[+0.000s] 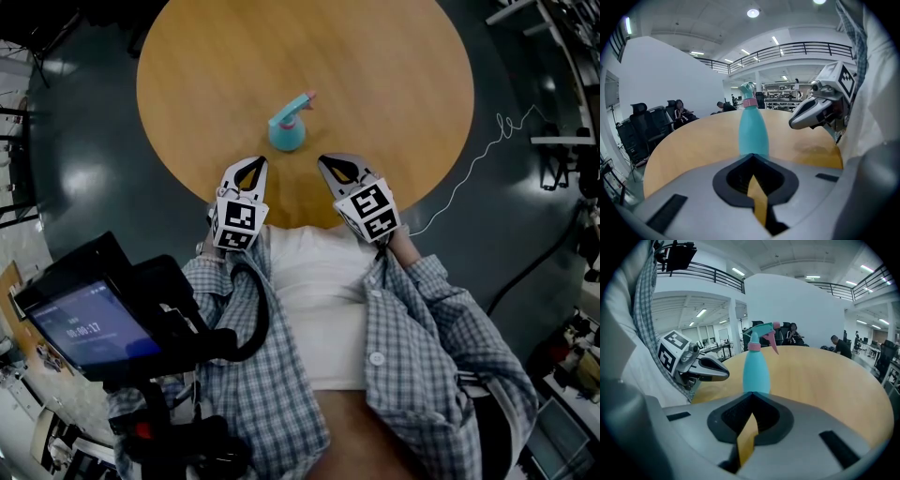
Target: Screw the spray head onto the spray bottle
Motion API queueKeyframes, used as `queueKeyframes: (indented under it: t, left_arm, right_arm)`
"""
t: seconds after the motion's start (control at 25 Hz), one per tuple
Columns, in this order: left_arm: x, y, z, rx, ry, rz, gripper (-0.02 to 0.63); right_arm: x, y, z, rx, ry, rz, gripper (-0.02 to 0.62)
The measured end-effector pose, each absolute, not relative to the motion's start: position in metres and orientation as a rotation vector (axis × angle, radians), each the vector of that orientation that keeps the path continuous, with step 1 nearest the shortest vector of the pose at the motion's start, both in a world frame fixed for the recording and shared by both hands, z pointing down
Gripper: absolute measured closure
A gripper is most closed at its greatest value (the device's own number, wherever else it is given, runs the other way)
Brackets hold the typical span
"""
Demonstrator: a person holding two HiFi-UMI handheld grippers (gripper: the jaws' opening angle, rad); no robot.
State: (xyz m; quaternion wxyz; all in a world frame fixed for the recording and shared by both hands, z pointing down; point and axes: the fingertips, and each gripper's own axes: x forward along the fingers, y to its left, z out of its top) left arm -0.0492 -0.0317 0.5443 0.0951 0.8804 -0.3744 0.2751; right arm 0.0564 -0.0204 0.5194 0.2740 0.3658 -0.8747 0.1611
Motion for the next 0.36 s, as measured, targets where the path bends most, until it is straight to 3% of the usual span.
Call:
queueKeyframes:
  t: [0.36]
  left_arm:
    - [-0.0474, -0.0324, 0.5415, 2.616, -1.101, 0.801, 0.601]
  right_arm:
    - [0.0584, -0.02, 0.5199, 0.983, -2.343, 0.436, 0.6]
